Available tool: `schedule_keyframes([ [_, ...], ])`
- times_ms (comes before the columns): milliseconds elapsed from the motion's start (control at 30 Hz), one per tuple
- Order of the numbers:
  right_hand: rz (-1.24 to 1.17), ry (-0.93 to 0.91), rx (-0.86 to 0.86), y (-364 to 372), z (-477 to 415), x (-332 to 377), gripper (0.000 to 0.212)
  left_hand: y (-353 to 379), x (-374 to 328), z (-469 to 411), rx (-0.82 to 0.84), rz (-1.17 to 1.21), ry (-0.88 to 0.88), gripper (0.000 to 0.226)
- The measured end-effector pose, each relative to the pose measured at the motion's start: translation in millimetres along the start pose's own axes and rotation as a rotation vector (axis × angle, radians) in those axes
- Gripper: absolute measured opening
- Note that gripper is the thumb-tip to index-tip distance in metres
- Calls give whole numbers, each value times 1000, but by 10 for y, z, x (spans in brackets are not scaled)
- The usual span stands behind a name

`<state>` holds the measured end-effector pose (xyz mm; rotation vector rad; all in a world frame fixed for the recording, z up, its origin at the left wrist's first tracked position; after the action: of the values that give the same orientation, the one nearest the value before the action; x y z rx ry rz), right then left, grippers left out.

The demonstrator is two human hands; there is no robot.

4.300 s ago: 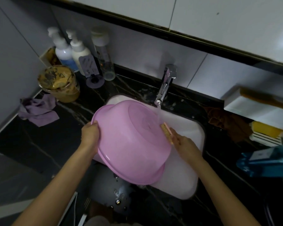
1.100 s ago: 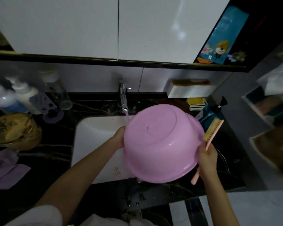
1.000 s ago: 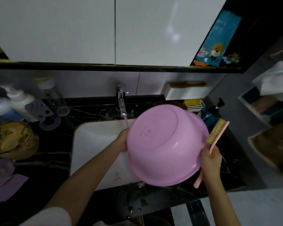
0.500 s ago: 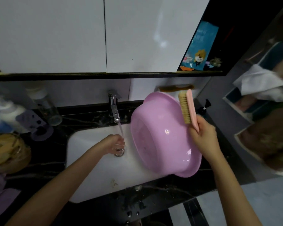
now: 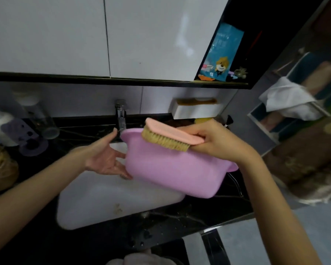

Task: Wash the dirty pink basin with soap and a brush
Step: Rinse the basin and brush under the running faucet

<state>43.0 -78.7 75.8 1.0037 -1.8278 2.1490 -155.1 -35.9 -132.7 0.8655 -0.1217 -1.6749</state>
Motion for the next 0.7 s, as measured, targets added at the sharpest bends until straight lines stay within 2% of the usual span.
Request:
schedule_keyframes([
  [133, -120, -43, 299, 300, 45, -35, 39, 135, 231, 3, 37, 145, 54, 94],
  [233, -218, -46, 447, 485, 23, -103, 37, 70, 393, 1, -15, 143, 14, 66],
  [333, -323, -34, 579, 684, -4, -115, 38, -29, 552, 109, -78, 96, 32, 72],
  [433, -340, 1, 584, 768, -49, -249, 25, -103, 593, 224, -170, 104, 119, 75],
  [567, -84, 117, 408, 813, -315, -718, 23, -306, 701, 407, -369, 244, 225, 41],
  [700, 127, 331, 271, 961, -530, -1255, 18, -367, 708, 592, -484, 280, 372, 32],
])
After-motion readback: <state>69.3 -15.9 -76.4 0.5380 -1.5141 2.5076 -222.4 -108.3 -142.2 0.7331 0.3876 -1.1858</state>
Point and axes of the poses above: each hand's wrist, its own z-axis away from the middle knuckle, its own y-axis out of the palm, x = y × z, the point moved 8 cm from there along -z, towards the middle knuckle, and after that the axes turned 5 degrees about y, right-handed, at the moved point
